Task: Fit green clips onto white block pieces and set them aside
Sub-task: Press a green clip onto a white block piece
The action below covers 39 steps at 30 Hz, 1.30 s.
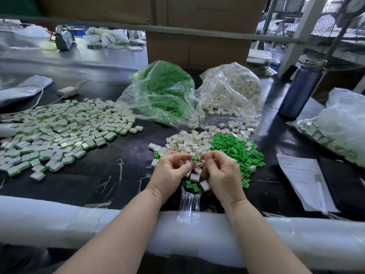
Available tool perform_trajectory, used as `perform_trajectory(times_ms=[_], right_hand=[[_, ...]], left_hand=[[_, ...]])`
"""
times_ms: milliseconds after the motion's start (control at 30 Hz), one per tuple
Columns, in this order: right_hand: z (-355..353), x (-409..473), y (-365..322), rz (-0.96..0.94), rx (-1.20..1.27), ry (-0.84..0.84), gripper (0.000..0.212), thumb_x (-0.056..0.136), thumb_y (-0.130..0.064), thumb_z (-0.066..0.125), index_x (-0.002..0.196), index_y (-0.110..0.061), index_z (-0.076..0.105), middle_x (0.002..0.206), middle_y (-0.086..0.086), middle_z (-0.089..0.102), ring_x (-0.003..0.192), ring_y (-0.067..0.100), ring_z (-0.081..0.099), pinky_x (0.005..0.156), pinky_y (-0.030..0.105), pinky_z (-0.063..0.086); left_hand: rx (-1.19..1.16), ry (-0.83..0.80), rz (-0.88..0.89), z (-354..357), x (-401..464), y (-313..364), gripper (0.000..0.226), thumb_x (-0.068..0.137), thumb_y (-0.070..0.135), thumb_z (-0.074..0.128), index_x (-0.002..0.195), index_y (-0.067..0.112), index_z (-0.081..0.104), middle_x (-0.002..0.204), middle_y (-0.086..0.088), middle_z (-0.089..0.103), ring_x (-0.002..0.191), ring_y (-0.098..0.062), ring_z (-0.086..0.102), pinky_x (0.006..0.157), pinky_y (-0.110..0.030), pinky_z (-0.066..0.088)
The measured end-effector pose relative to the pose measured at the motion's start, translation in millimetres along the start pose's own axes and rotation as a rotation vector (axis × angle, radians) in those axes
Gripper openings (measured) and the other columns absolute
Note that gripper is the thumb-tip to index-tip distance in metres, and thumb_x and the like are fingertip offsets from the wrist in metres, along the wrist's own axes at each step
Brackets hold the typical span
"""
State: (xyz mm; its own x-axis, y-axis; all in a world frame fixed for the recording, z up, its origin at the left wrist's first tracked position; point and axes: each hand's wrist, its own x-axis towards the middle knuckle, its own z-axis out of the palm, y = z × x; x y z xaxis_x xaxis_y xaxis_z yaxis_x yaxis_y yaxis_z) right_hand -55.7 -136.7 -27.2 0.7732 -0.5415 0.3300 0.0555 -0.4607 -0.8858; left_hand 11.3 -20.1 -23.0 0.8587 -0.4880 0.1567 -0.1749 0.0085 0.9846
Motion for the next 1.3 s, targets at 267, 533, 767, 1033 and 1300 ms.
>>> perform_trajectory(times_ms=[267,533,767,1033,1300], right_hand=[[-2,4,9,0.101,-0.26,0.036,0.027,0.098,-0.02,0.043,0.081,-0.009,0.06,0.068,0.01,0.065,0.066,0.031,0.061,0.068,0.046,0.049],[0,0,-5,0.139,0.154,-0.196,0.029,0.097,-0.029,0.045,0.083,-0.012,0.064,0.067,-0.001,0.064,0.056,0.014,0.062,0.043,0.025,0.044],[-4,3,-6,0.259,0.344,-0.37,0.025,0.094,-0.023,0.052,0.08,-0.009,0.068,0.056,-0.004,0.061,0.05,0.005,0.058,0.045,0.015,0.041],[-5,4,-5,0.316,0.396,-0.422,0.019,0.094,-0.016,0.051,0.088,-0.004,0.063,0.068,0.002,0.063,0.057,0.002,0.061,0.053,0.014,0.048],[-3,3,-5,0.3,0.407,-0.364,0.016,0.091,-0.009,0.055,0.081,-0.005,0.067,0.063,0.005,0.061,0.051,0.004,0.055,0.049,0.014,0.046]], left_hand=[[0.031,0.017,-0.004,0,0,-1,0.012,0.079,0.004,0.069,0.087,0.014,0.071,0.101,-0.014,0.054,0.073,-0.013,0.052,0.066,-0.008,0.045],[0.08,-0.066,0.023,-1,-3,5,0.015,0.078,0.01,0.071,0.085,0.023,0.07,0.1,-0.007,0.048,0.066,-0.003,0.047,0.071,-0.011,0.045],[0.082,-0.124,0.007,1,-4,5,0.012,0.08,0.008,0.069,0.092,0.01,0.07,0.102,-0.007,0.044,0.069,-0.007,0.047,0.065,-0.008,0.043],[0.152,-0.149,0.054,1,-4,4,0.011,0.082,0.006,0.066,0.088,0.016,0.068,0.095,-0.003,0.044,0.063,0.004,0.047,0.065,-0.006,0.04],[0.199,-0.175,0.038,3,-4,4,0.015,0.083,0.002,0.063,0.09,0.014,0.067,0.097,-0.004,0.044,0.072,-0.008,0.046,0.067,-0.007,0.042]])
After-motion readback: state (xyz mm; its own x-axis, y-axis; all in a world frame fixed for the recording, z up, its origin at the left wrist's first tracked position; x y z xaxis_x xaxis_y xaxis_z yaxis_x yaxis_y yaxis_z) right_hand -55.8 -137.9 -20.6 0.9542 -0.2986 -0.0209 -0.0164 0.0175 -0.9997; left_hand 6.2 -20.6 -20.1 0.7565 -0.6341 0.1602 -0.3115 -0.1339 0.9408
